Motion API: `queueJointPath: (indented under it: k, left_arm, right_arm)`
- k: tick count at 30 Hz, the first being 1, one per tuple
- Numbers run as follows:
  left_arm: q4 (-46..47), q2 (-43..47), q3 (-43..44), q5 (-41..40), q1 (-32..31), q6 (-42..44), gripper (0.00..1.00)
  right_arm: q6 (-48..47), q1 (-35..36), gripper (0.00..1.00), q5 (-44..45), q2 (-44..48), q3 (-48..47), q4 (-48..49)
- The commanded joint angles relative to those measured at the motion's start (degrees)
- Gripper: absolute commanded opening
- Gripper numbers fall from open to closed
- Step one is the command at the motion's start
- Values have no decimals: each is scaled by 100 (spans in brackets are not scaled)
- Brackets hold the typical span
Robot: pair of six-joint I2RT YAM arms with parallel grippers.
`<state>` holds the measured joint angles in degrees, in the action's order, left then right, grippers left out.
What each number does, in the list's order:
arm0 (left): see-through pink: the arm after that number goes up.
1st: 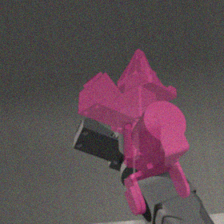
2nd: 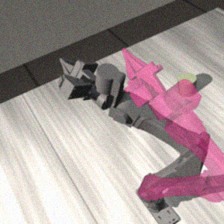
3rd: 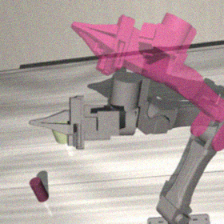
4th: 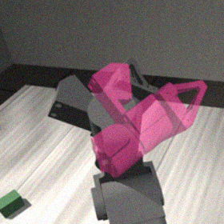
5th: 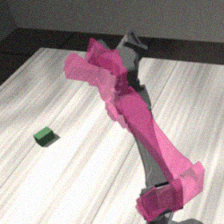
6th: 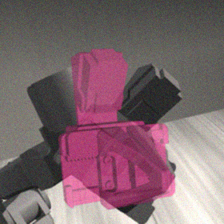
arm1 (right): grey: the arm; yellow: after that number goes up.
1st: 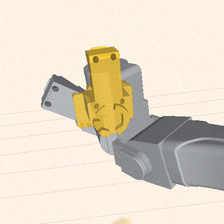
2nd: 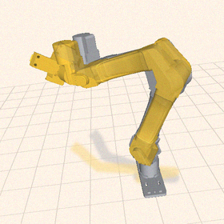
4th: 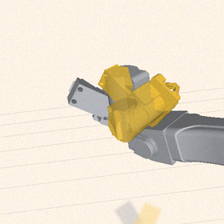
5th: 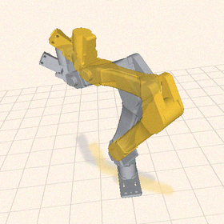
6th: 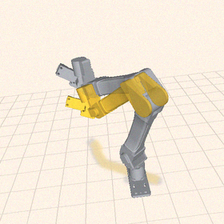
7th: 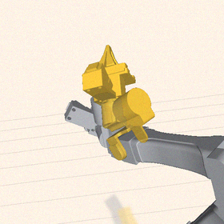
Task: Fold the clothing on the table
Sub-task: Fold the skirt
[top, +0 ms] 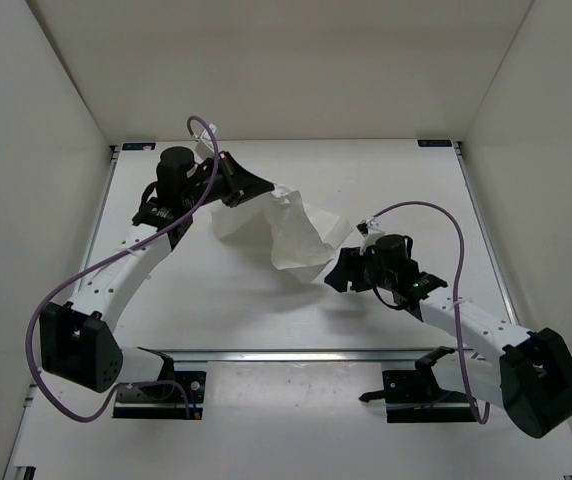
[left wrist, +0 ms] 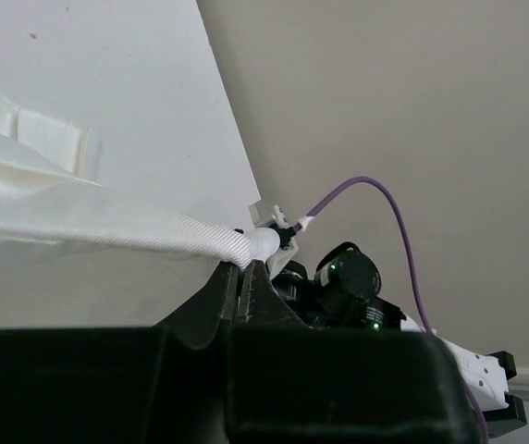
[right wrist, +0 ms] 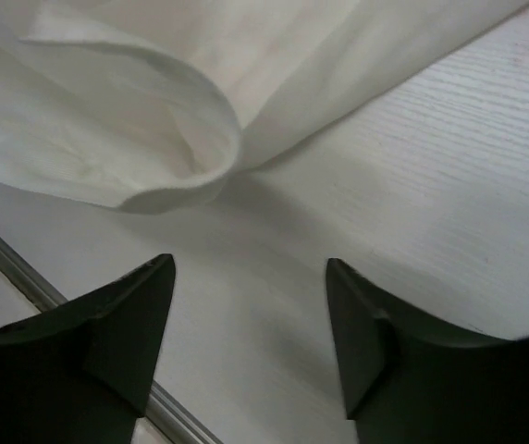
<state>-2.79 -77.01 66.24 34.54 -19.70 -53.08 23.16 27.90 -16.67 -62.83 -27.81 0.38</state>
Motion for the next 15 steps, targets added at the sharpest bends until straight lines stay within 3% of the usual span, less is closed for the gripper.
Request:
queueJointPath:
  k: [1, 4, 15]
  left_arm:
    - [130, 222, -23, 0, 28, 25, 0]
    - [164, 213, -67, -35, 28, 34, 0]
    - [226, 257, -181, -88, 54, -106, 0]
  right_arm:
    - [303, 355, 66, 347, 383, -15, 682]
    - [321, 733, 79, 628, 666, 267, 849]
    - [-4, 1209, 83, 1332, 52, 267, 1473]
